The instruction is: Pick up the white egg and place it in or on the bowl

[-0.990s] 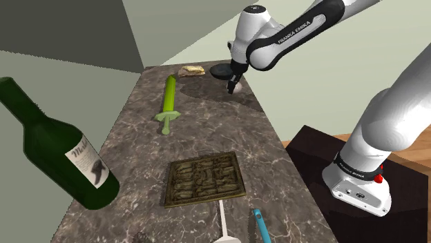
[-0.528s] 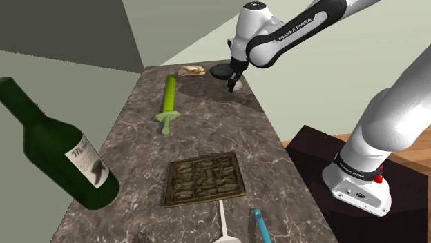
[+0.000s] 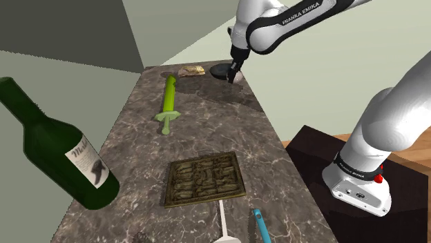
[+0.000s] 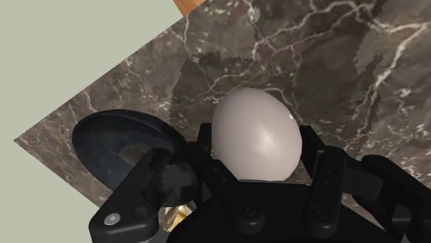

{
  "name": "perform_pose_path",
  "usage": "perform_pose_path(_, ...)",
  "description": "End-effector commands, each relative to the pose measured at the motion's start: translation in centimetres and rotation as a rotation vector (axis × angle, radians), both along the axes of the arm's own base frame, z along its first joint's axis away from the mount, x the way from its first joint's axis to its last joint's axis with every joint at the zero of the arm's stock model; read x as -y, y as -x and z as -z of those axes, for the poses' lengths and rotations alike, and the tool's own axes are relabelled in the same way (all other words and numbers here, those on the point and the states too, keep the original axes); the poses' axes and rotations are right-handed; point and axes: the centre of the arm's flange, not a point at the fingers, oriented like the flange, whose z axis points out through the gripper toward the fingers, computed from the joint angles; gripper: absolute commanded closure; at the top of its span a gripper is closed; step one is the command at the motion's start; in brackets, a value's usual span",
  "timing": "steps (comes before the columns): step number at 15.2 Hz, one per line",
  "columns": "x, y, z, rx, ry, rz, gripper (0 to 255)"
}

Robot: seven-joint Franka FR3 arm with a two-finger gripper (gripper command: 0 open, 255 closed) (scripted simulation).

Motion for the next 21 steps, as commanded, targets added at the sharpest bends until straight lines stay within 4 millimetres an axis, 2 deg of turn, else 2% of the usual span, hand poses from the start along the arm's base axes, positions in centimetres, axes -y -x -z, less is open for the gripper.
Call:
perform_pose_path(1,0.0,0.0,-1.0,0.0,0.0,0.0,255)
perform_pose_path(12,0.0,0.0,-6.8,0.0,0.0,0.0,255)
perform_pose_path(13,0.0,0.0,-6.8,0.0,0.0,0.0,255)
perform_pose_path(21,6.1,-8.6,-7.0,0.0,0.0,0.0,255)
